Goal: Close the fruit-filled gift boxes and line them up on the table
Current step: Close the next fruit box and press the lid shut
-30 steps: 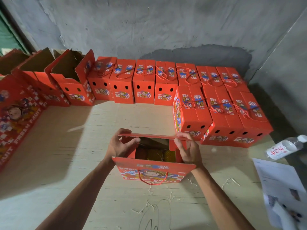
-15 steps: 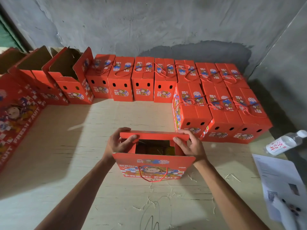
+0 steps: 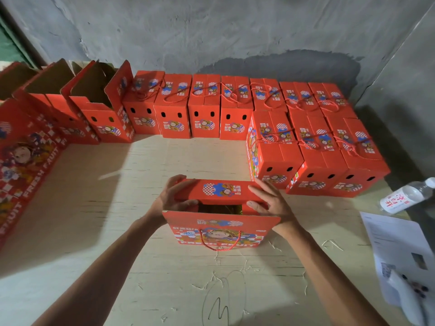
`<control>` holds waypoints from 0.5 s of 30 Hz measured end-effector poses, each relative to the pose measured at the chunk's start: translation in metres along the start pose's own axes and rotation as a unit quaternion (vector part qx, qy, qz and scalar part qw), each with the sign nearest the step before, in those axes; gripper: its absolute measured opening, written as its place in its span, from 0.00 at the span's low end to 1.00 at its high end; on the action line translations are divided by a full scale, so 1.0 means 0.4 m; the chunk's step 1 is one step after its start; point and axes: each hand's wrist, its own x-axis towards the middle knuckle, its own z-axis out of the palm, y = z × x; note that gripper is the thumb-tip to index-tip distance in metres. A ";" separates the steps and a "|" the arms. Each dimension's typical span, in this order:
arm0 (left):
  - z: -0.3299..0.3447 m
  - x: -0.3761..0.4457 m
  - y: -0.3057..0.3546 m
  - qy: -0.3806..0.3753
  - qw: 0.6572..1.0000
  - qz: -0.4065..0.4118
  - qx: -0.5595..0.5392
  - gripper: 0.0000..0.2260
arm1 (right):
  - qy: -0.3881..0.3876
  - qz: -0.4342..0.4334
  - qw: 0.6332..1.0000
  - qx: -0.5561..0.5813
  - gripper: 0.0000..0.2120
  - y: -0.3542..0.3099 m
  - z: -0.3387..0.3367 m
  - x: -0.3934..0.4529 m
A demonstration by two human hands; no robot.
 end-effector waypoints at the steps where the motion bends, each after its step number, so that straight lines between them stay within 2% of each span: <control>1: 0.006 -0.005 -0.008 0.003 1.000 -0.018 0.014 0.31 | -0.005 -0.008 1.000 -0.014 0.25 0.000 0.000 0.004; 3: 0.018 -0.015 -0.021 -0.015 0.999 -0.021 0.034 0.44 | -0.014 -0.035 0.998 -0.043 0.27 -0.006 -0.001 0.010; 5: 0.016 -0.014 -0.010 -0.023 0.998 -0.048 0.025 0.48 | -0.012 -0.062 0.997 -0.048 0.25 -0.006 -0.001 0.011; 8: 0.026 -0.010 -0.006 -0.018 0.995 -0.079 0.055 0.40 | -0.012 -0.047 0.998 -0.029 0.21 -0.003 0.003 0.010; 11: 0.031 -0.012 0.004 -0.019 0.992 -0.092 0.081 0.31 | -0.032 -0.019 0.999 0.003 0.22 -0.004 0.009 0.008; 13: 0.034 -0.012 0.004 -0.022 0.992 -0.103 0.068 0.31 | -0.028 -0.007 0.999 0.020 0.23 -0.003 0.013 0.008; 15: 0.038 -0.025 0.004 -0.029 0.990 -0.129 0.058 0.37 | -0.035 0.018 0.998 0.048 0.30 -0.008 0.014 0.004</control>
